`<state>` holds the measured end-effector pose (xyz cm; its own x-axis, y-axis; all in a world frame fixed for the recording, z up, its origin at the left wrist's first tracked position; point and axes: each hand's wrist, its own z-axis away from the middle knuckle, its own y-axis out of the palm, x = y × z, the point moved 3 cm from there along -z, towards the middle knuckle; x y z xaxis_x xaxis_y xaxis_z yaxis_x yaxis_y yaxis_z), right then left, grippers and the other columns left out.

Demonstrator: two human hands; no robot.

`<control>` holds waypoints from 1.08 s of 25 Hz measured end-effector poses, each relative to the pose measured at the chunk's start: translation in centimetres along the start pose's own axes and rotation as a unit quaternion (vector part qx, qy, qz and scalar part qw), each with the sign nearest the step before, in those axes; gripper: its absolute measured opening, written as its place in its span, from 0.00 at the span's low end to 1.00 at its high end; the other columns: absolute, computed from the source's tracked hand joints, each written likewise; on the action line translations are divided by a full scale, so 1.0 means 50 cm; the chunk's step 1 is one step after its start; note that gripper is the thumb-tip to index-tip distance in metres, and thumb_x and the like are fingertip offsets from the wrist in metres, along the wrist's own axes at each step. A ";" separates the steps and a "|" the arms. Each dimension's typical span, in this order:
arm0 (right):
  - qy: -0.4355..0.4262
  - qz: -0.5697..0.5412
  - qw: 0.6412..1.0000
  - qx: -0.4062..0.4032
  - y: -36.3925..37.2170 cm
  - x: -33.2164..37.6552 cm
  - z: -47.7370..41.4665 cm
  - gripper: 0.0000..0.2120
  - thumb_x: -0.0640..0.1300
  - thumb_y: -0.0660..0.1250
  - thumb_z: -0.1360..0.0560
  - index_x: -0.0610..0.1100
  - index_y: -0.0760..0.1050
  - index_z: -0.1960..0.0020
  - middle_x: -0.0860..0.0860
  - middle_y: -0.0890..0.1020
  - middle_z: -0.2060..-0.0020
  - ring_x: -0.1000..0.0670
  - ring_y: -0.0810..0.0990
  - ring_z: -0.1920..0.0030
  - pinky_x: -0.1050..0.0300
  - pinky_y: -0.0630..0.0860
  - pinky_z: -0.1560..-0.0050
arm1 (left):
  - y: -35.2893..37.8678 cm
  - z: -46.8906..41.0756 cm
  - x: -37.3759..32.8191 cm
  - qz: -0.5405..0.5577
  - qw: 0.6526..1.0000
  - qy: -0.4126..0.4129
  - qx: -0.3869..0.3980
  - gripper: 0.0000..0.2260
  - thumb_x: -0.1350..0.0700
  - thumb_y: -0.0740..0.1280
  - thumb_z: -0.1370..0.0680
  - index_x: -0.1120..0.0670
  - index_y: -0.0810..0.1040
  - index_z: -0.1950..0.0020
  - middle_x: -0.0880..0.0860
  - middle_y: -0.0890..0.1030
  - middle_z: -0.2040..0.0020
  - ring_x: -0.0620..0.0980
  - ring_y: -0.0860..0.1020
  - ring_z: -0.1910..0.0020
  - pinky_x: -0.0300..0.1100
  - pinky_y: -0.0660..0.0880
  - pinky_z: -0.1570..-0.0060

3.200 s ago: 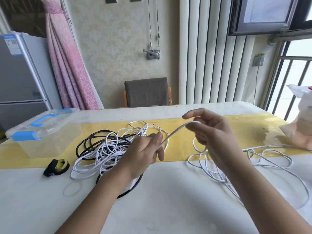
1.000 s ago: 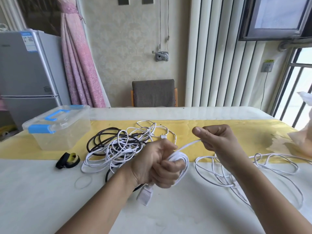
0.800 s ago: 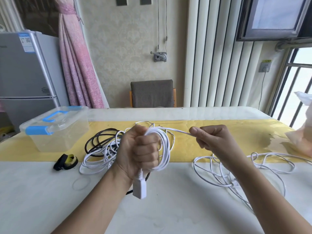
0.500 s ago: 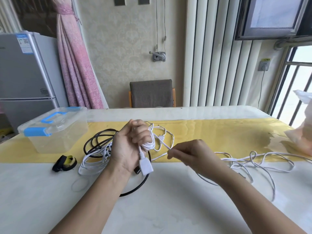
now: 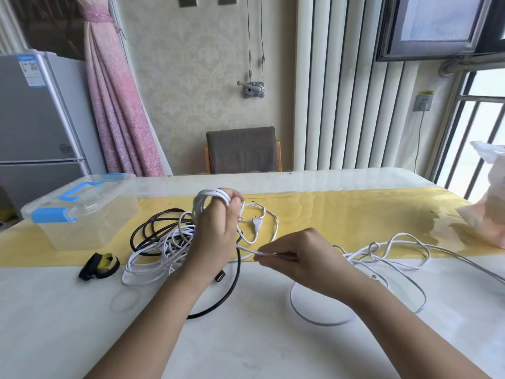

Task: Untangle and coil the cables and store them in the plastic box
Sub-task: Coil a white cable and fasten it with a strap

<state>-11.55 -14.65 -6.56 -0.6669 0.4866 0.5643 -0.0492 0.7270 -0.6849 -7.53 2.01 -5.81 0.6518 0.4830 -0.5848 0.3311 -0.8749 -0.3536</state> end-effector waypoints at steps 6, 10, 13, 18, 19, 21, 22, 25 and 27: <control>-0.010 -0.038 0.985 -0.168 -0.055 -0.003 0.003 0.02 0.45 0.74 0.30 0.48 0.84 0.58 0.59 0.78 0.72 0.55 0.69 0.73 0.66 0.64 0.71 | 0.040 0.032 -0.010 0.123 0.947 -0.160 0.250 0.18 0.48 0.55 0.18 0.53 0.72 0.65 0.46 0.65 0.74 0.42 0.64 0.74 0.34 0.61 0.71; -0.033 -0.006 0.971 -0.238 -0.078 -0.004 0.002 0.02 0.43 0.73 0.29 0.47 0.84 0.57 0.60 0.75 0.72 0.57 0.70 0.72 0.70 0.64 0.68 | 0.037 0.041 -0.028 0.236 0.836 -0.305 0.391 0.26 0.39 0.51 0.23 0.56 0.69 0.71 0.49 0.59 0.78 0.44 0.55 0.79 0.33 0.53 0.79; -0.022 0.007 0.963 -0.269 -0.081 -0.016 0.000 0.04 0.44 0.72 0.29 0.48 0.84 0.55 0.58 0.74 0.72 0.56 0.69 0.72 0.69 0.64 0.68 | 0.024 0.047 -0.035 0.335 0.725 -0.339 0.497 0.26 0.37 0.52 0.22 0.52 0.66 0.73 0.46 0.58 0.79 0.40 0.54 0.81 0.31 0.53 0.82; 0.017 0.019 0.952 -0.305 -0.103 -0.047 0.001 0.05 0.44 0.70 0.27 0.47 0.84 0.53 0.55 0.78 0.68 0.51 0.76 0.67 0.68 0.68 0.65 | 0.007 0.040 -0.040 0.535 0.555 -0.303 0.560 0.19 0.41 0.55 0.20 0.51 0.63 0.67 0.44 0.60 0.78 0.41 0.55 0.81 0.33 0.55 0.79; 0.029 0.024 0.951 -0.308 -0.107 -0.055 0.002 0.05 0.43 0.70 0.27 0.47 0.84 0.53 0.53 0.78 0.69 0.51 0.76 0.66 0.68 0.67 0.65 | 0.004 0.037 -0.041 0.586 0.519 -0.299 0.545 0.18 0.44 0.53 0.19 0.51 0.63 0.65 0.44 0.60 0.78 0.41 0.54 0.81 0.34 0.54 0.78; 0.046 0.038 0.952 -0.300 -0.106 -0.067 0.001 0.06 0.41 0.69 0.26 0.46 0.84 0.52 0.52 0.77 0.70 0.53 0.75 0.66 0.70 0.66 0.66 | -0.006 0.029 -0.044 0.660 0.488 -0.287 0.493 0.17 0.48 0.51 0.18 0.52 0.64 0.64 0.45 0.57 0.78 0.41 0.53 0.81 0.36 0.51 0.78; 0.053 0.045 0.955 -0.290 -0.103 -0.072 0.000 0.06 0.41 0.69 0.26 0.46 0.84 0.51 0.52 0.77 0.70 0.55 0.76 0.66 0.70 0.66 0.65 | -0.010 0.025 -0.044 0.682 0.489 -0.280 0.466 0.16 0.49 0.51 0.17 0.53 0.65 0.64 0.45 0.57 0.79 0.42 0.54 0.81 0.36 0.51 0.77; 0.056 0.094 0.968 -0.227 -0.086 -0.082 -0.002 0.06 0.42 0.69 0.25 0.48 0.84 0.52 0.51 0.77 0.70 0.54 0.76 0.67 0.64 0.69 0.65 | -0.017 0.011 -0.039 0.741 0.491 -0.281 0.362 0.15 0.51 0.51 0.18 0.54 0.66 0.62 0.46 0.58 0.77 0.42 0.56 0.80 0.37 0.54 0.75; 0.048 0.133 0.977 -0.161 -0.066 -0.084 -0.005 0.05 0.43 0.68 0.25 0.48 0.83 0.53 0.48 0.77 0.71 0.50 0.76 0.69 0.54 0.72 0.64 | -0.014 0.004 -0.026 0.769 0.492 -0.307 0.268 0.15 0.53 0.52 0.18 0.57 0.70 0.60 0.47 0.60 0.74 0.44 0.58 0.78 0.39 0.58 0.71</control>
<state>-8.40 -18.95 -6.55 -0.5504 0.7112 0.4374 0.3626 0.6755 -0.6420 -8.74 1.99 -4.94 -0.5339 -0.6715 -0.5139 -0.5675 -0.1660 0.8065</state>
